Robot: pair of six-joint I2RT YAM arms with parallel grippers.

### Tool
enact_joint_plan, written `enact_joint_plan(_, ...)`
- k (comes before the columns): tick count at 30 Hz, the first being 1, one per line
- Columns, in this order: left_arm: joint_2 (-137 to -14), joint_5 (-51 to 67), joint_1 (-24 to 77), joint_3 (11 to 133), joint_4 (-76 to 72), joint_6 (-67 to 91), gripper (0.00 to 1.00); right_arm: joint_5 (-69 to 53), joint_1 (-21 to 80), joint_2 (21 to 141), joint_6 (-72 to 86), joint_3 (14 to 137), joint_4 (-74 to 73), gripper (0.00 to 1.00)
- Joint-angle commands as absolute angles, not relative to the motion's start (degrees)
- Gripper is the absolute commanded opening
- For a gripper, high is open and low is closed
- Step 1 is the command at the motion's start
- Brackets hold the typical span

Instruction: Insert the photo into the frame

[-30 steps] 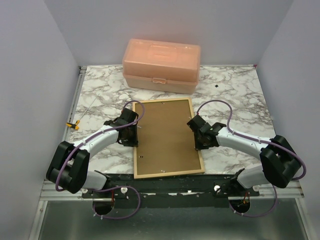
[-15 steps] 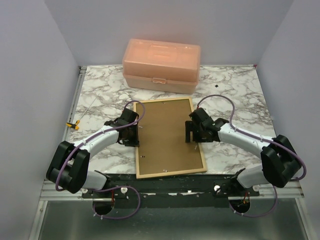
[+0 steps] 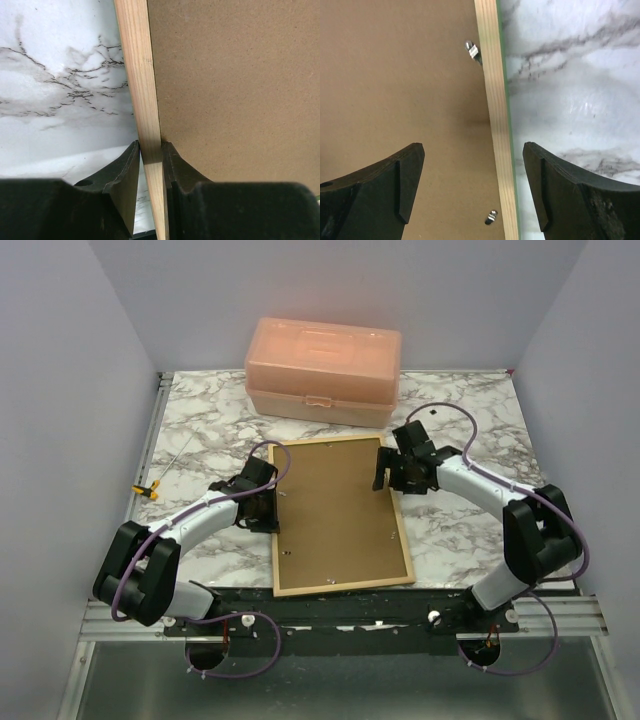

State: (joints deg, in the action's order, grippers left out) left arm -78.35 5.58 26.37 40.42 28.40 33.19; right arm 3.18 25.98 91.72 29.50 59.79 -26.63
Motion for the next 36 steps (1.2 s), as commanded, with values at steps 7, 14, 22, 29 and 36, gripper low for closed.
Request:
enact_joint_plan(7,-79.1,9.1,26.8,40.4,26.0,33.0,0.22,-3.5,28.4,82.9,32.7,46.2,-31.2,0.86)
enact_joint_plan(14,-79.1,9.2,26.8,40.1,25.5,33.1,0.22,-3.6,29.9,81.8,34.2,41.6,-31.2,0.67)
enact_joint_plan(22,-79.1,9.2,26.8,40.1,25.7,33.1,0.22,-0.3,32.8,83.5,34.0,43.0,-34.6,0.44)
enact_joint_plan(29,-79.3,9.3,26.8,40.1,25.8,33.1,0.22,2.9,36.4,83.7,34.9,44.3,-38.0,0.09)
enact_joint_plan(36,-79.3,9.3,26.8,40.1,25.7,33.0,0.22,10.7,42.1,83.9,35.9,46.0,-39.9,0.00)
